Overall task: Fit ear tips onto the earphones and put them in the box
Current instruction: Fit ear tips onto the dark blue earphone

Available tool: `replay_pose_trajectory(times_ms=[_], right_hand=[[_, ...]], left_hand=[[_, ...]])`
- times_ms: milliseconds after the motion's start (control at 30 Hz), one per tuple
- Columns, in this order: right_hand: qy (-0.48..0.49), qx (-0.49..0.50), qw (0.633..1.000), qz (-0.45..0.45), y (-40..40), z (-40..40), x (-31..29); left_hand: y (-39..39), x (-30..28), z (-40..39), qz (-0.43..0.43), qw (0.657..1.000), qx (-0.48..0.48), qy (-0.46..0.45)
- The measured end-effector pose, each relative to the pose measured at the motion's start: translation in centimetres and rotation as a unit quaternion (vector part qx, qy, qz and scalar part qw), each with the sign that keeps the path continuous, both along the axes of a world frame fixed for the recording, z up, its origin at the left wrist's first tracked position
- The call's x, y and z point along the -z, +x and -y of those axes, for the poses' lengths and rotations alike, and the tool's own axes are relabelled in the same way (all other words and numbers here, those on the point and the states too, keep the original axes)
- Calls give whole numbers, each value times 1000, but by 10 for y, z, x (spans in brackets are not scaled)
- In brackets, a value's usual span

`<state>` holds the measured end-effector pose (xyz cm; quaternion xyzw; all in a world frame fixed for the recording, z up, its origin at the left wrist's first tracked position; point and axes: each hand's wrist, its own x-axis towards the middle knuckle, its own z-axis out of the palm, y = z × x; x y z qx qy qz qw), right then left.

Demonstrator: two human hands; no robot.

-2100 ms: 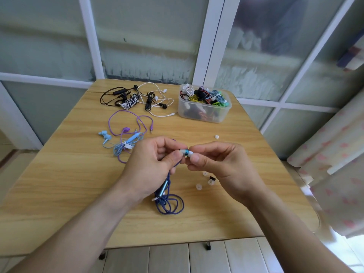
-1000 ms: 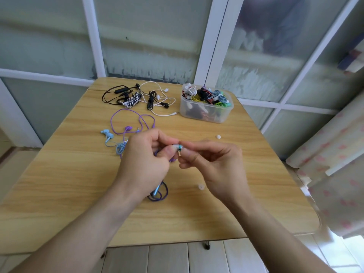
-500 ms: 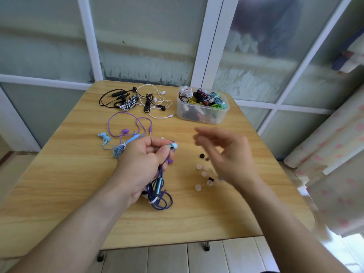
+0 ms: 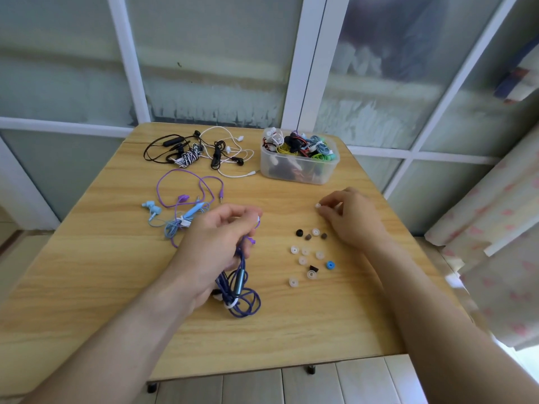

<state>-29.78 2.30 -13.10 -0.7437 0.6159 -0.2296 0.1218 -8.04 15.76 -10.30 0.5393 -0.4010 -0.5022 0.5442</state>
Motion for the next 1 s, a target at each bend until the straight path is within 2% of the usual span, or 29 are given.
replay_pose_trajectory(times_ms=[133, 233, 367, 500, 633, 733, 900, 1000], right_hand=[[-6, 1, 1000, 1, 3, 3, 1], [-20, 17, 999, 31, 2, 0, 2], [-63, 43, 973, 217, 10, -26, -13], [6, -67, 916, 395, 39, -78, -42], [76, -121, 874, 464, 53, -110, -50], [103, -144, 870, 461, 57, -116, -46], [70, -163, 924, 339, 60, -115, -35], [51, -162, 928, 332, 59, -116, -34]], left_hand=[[-2, 2, -1, 55, 998, 19, -30], [-4, 3, -2, 57, 997, 36, -41], [-3, 5, -1, 53, 997, 48, -41], [-3, 5, -1, 32, 998, 47, -24], [-4, 3, -2, 14, 998, 56, -21], [-4, 0, -6, 5, 998, 60, -16], [1, -2, -11, -4, 997, 73, -36], [4, -1, -11, 10, 997, 58, -55]])
